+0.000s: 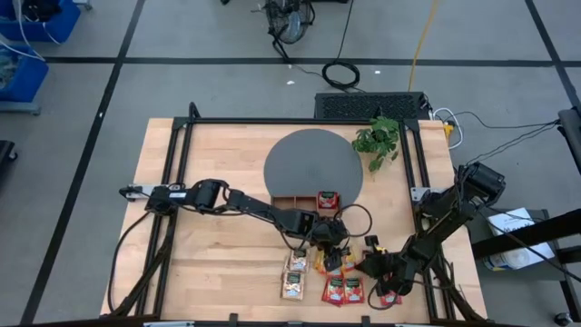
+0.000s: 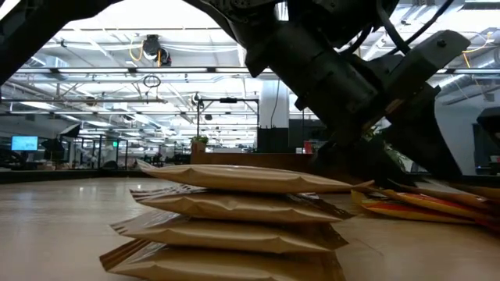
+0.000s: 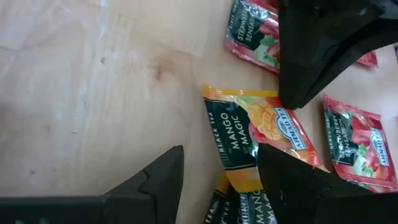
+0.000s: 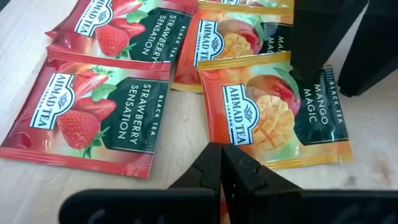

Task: Pick & Place Tea
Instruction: Put the yellow tea bag into the middle wooden organizer

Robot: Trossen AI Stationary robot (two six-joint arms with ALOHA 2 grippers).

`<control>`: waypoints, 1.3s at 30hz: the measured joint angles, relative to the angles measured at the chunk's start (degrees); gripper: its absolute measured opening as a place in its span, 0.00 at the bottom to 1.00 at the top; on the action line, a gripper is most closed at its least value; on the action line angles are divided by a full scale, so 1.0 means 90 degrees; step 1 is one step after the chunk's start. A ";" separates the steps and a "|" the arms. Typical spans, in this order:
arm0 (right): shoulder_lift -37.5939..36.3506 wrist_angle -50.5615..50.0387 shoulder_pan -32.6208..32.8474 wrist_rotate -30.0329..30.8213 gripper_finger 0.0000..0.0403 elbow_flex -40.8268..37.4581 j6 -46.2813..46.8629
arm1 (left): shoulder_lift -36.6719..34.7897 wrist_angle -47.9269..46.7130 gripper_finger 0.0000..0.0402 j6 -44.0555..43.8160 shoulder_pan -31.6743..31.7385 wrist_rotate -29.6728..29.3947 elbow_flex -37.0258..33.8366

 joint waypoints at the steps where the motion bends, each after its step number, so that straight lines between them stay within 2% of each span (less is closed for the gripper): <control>1: 0.0003 -0.0021 0.0000 -0.0012 0.00 -0.0004 -0.0001 | 0.0000 0.0007 0.51 -0.0005 0.0002 0.0002 0.0000; 6: 0.0010 -0.0030 0.0000 0.0009 0.00 -0.0005 -0.0051 | 0.0000 0.0229 0.50 0.0019 0.0000 0.0302 0.0000; 9: 0.0012 -0.0034 -0.0048 0.0011 0.00 -0.0008 -0.0081 | 0.0000 0.0372 0.45 0.0134 -0.0038 0.0394 0.0000; 13: 0.0017 -0.0014 -0.0058 0.0014 0.00 -0.0012 -0.0129 | -0.0007 0.0381 0.33 0.0245 -0.0115 0.0398 0.0000; 19: 0.0020 -0.0016 -0.0058 0.0035 0.00 -0.0012 -0.0123 | -0.0007 0.0391 0.07 0.0532 -0.0174 0.0284 0.0000; 21: 0.0022 -0.0017 -0.0058 0.0060 0.00 -0.0014 -0.0121 | -0.0007 0.0390 0.02 0.0611 -0.0187 0.0235 0.0000; 31: 0.0025 -0.0021 -0.0058 0.0142 0.00 -0.0017 -0.0119 | -0.0010 0.0086 0.10 0.0466 -0.0142 -0.0004 0.0000; 39: 0.0025 -0.0024 -0.0058 0.0164 0.00 -0.0017 -0.0119 | -0.0010 -0.0243 0.34 -0.0094 0.0037 0.0494 0.0033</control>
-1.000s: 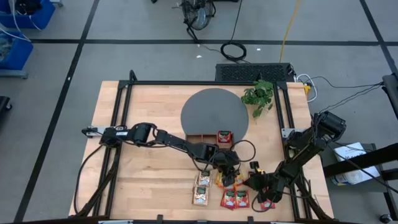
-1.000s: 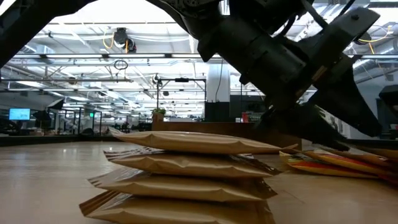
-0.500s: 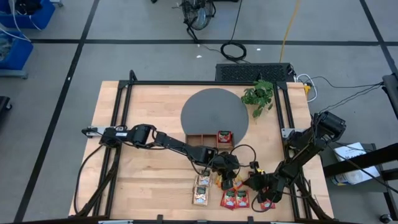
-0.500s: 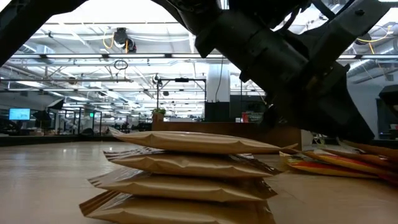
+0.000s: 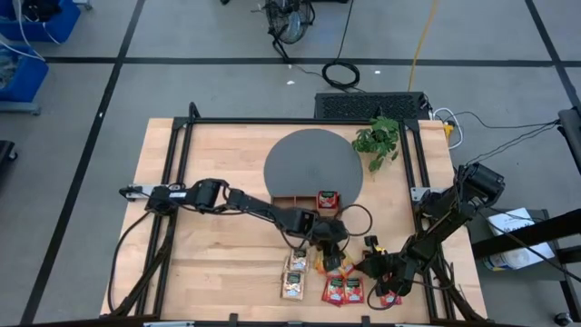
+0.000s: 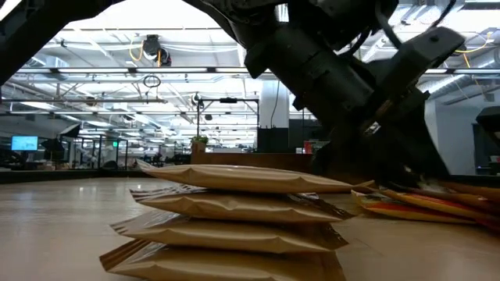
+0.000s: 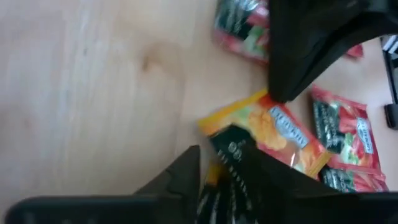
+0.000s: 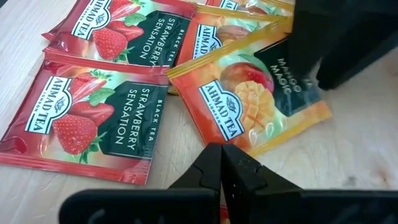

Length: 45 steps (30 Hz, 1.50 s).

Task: Pick & Place Tea
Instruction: Put the yellow tea bag into the middle wooden organizer

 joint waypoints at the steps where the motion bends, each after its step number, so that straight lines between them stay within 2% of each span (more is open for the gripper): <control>1: 0.0002 0.0000 -0.0002 0.0013 0.00 0.0000 -0.0002 | 0.0000 -0.0215 0.37 -0.0078 0.0016 0.0090 0.0070; 6: 0.0007 -0.0003 -0.0023 0.0189 0.00 0.0000 -0.0042 | -0.0010 -0.1020 0.49 -0.0164 0.0036 0.0123 0.0446; 11: 0.0004 -0.0004 -0.0131 0.0227 0.00 0.0000 -0.0077 | -0.0010 -0.0989 0.49 -0.0095 -0.0024 0.0137 0.0499; 17: 0.0002 0.0000 -0.0237 0.0200 0.00 0.0000 -0.0227 | -0.0010 -0.0930 0.42 0.0015 -0.0086 0.0186 0.0499; 23: 0.0002 0.0000 -0.0245 0.0197 0.00 0.0000 -0.0241 | -0.0010 -0.0779 0.32 0.0148 -0.0083 -0.0031 0.0501; 30: 0.0002 0.0004 -0.0245 0.0210 0.00 0.0000 -0.0344 | -0.0007 -0.0620 0.12 0.0550 -0.0083 -0.0299 0.0501; 33: -0.0001 -0.0004 -0.0243 0.0445 0.00 -0.0002 -0.0464 | -0.0007 -0.0607 0.02 0.0890 -0.0083 -0.0352 0.0501; 40: -0.0662 0.0173 -0.0204 0.0682 0.00 -0.0012 -0.1680 | -0.0440 -0.1008 0.01 0.1461 -0.0089 -0.0600 0.0501; 45: -0.1511 0.0410 -0.0197 0.1015 0.00 -0.0002 -0.2211 | -0.1101 -0.1964 0.01 0.1773 -0.0315 -0.1428 0.0506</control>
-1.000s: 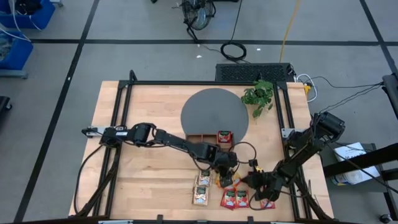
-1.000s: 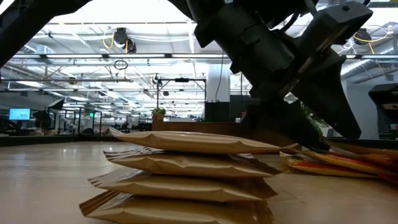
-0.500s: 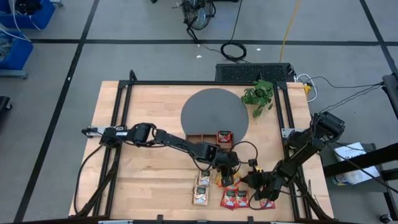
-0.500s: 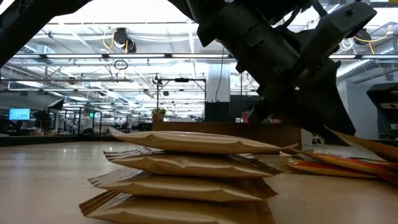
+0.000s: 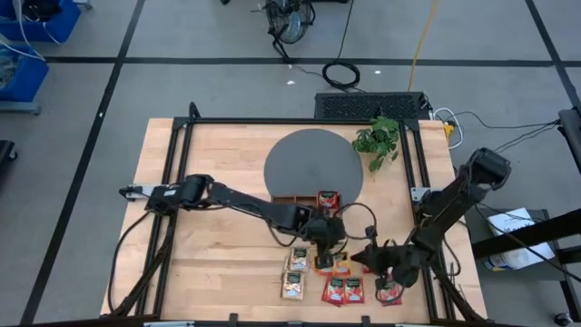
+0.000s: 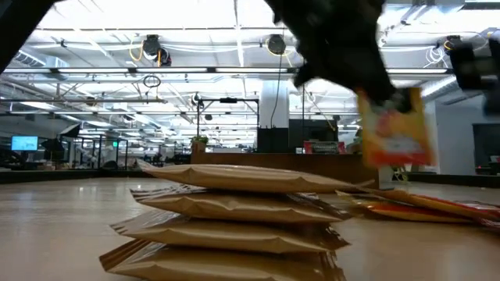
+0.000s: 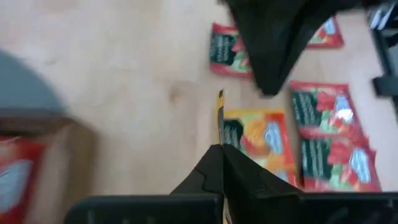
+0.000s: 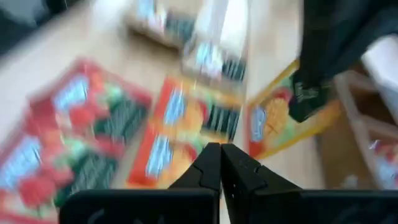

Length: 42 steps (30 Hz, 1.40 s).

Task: Pick & Place Tea
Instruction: Put the yellow tea bag into the middle wooden organizer

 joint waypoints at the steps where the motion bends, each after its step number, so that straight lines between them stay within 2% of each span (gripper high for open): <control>1: -0.0165 0.0135 -0.0002 0.0007 0.00 0.0000 -0.0090 | -0.0109 -0.0154 0.01 0.0061 -0.0104 -0.0231 0.0000; 5: -0.0707 0.0626 -0.0061 -0.0018 0.01 0.0002 -0.0447 | -0.0306 -0.0404 0.01 0.0241 -0.0567 -0.1008 0.0005; 9: -0.1175 0.0838 -0.0220 -0.0056 0.07 0.0010 -0.0974 | -0.0291 -0.0373 0.01 0.0282 -0.0940 -0.1660 0.0002; 13: -0.1321 0.1139 -0.0586 -0.0707 0.19 0.0010 -0.1075 | -0.0268 -0.0356 0.01 0.0176 -0.1134 -0.2306 0.0002; 20: -0.1026 0.1742 -0.1464 -0.2136 0.47 0.0090 -0.0951 | -0.0254 -0.0352 0.00 0.0294 -0.1222 -0.2454 0.0002; 25: -0.0836 0.0559 -0.1750 -0.2372 0.56 0.0607 -0.0679 | -0.0254 -0.0273 0.00 0.0297 -0.1156 -0.2459 0.0000; 29: -0.0544 -0.0434 -0.1799 -0.2343 0.56 0.1189 -0.0480 | -0.0254 -0.0166 0.00 0.0295 -0.1097 -0.2459 0.0000; 34: -0.0312 -0.0598 -0.1811 -0.2329 0.52 0.1318 -0.0457 | -0.0254 -0.0071 0.00 0.0339 -0.1086 -0.2457 0.0000; 38: -0.0257 -0.0607 -0.1823 -0.2239 0.44 0.1316 -0.0457 | -0.0254 -0.0071 0.00 0.0337 -0.1086 -0.2458 0.0000; 42: -0.0257 -0.0599 -0.1848 -0.2173 0.32 0.1316 -0.0457 | -0.0254 -0.0074 0.00 0.0337 -0.1086 -0.2458 0.0000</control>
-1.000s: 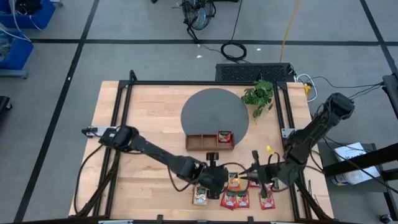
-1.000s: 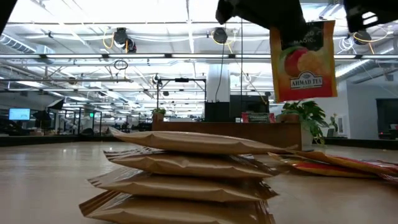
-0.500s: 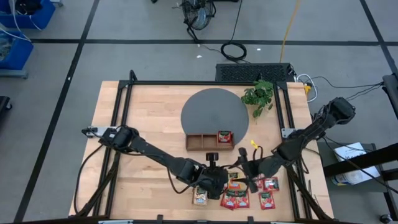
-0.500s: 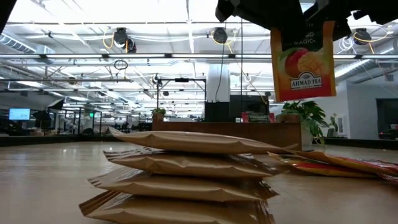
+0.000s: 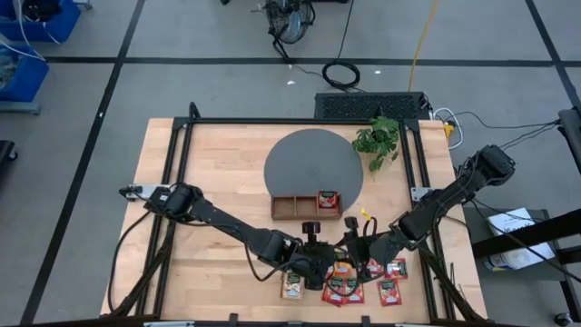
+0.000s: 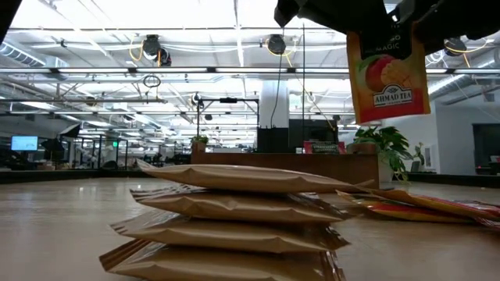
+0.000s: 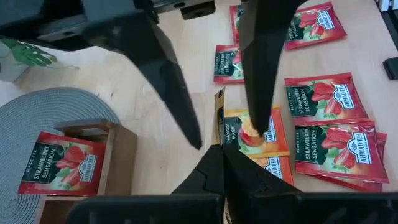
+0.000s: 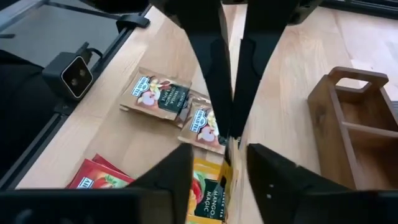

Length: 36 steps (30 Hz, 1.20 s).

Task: Pick & Place Tea
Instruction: Put the yellow tea bag into the middle wooden organizer

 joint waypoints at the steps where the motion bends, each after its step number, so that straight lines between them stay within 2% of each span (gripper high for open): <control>1: 0.0000 0.0014 0.0000 0.0000 0.28 0.0000 -0.0001 | 0.0000 -0.0002 0.00 0.0000 0.0000 0.0005 0.0000; 5: 0.0000 -0.0044 -0.0011 -0.0113 0.08 0.0000 0.0021 | 0.0000 0.0026 0.00 -0.0002 0.0007 0.0060 -0.0002; 7: 0.0012 -0.0129 -0.0034 -0.0175 0.02 0.0000 0.0047 | 0.0000 0.0036 0.00 -0.0006 0.0010 0.0077 -0.0002; 12: 0.0034 -0.0260 -0.0126 -0.0175 0.00 0.0000 0.0314 | 0.0004 0.0036 0.01 -0.0031 0.0019 0.0085 -0.0007; 14: 0.0034 -0.0287 -0.0148 -0.0175 0.00 0.0000 0.0314 | 0.0005 -0.0001 0.02 0.0106 -0.0001 0.0301 -0.0007; 19: 0.0038 -0.0350 -0.0153 -0.0164 0.00 -0.0002 0.0291 | -0.0144 -0.0261 0.12 0.0287 -0.0169 0.0349 -0.0010; 22: 0.0039 -0.0342 -0.0153 -0.0114 0.00 -0.0005 0.0274 | -0.0297 -0.0650 0.19 0.0153 -0.0237 0.0363 -0.0010; 27: 0.0039 -0.0301 -0.0204 0.0378 0.00 -0.0007 -0.0032 | -0.0464 -0.1957 0.24 -0.0758 -0.0461 0.0243 -0.0005; 29: 0.0039 -0.0114 -0.0317 0.0489 0.00 -0.0010 -0.0245 | -0.0454 -0.2401 0.24 -0.1015 -0.0759 -0.0006 -0.0054; 31: 0.0039 0.0116 -0.0474 0.0499 0.00 -0.0010 -0.0570 | -0.0454 -0.2221 0.21 -0.1219 -0.1047 -0.0235 -0.0241; 36: 0.0034 0.0733 -0.1083 0.0227 0.00 -0.0010 -0.1283 | -0.0447 -0.1693 0.03 -0.1121 -0.1741 -0.0922 -0.0609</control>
